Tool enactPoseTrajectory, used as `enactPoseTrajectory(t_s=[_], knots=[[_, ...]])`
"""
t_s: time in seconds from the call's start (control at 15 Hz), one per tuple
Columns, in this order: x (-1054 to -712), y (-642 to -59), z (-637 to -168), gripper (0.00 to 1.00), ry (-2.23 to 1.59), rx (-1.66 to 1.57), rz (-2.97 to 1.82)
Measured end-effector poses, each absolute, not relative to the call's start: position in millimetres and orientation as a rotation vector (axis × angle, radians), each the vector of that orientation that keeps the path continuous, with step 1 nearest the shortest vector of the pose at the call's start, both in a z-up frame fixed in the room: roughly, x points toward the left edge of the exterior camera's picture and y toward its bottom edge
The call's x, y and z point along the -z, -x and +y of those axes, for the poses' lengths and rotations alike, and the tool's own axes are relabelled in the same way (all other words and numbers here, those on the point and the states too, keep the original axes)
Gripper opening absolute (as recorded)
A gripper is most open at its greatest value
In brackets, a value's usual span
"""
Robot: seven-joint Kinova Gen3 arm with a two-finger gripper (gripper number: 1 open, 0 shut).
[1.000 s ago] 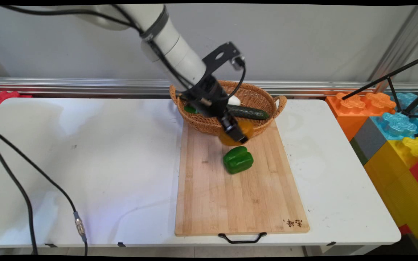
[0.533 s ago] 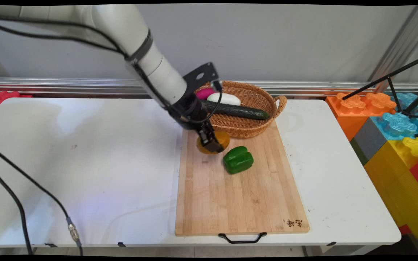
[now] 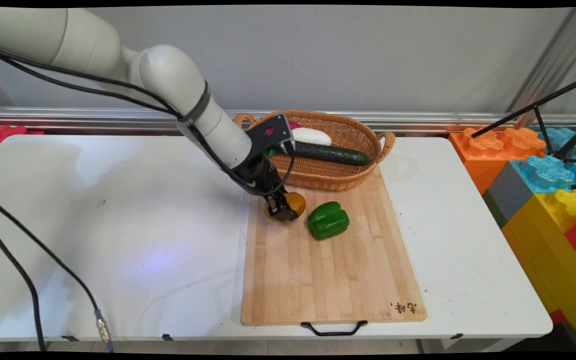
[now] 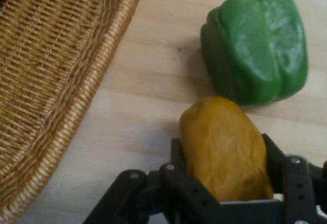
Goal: Place the picked object on the cutting board
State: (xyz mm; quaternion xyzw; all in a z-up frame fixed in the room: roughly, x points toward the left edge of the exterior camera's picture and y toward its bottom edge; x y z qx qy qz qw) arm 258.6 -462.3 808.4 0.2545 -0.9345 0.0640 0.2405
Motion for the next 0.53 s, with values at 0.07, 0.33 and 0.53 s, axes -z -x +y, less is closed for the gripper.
enactPoseTrajectory(t_s=[0.07,0.33,0.53], knots=[[-803,-260,-464,0.00,-0.693,-0.179,-2.559],[-791,-263,-465,1.00,-0.680,-0.176,-2.563],[-789,-265,-466,1.00,-0.675,-0.169,-2.562]])
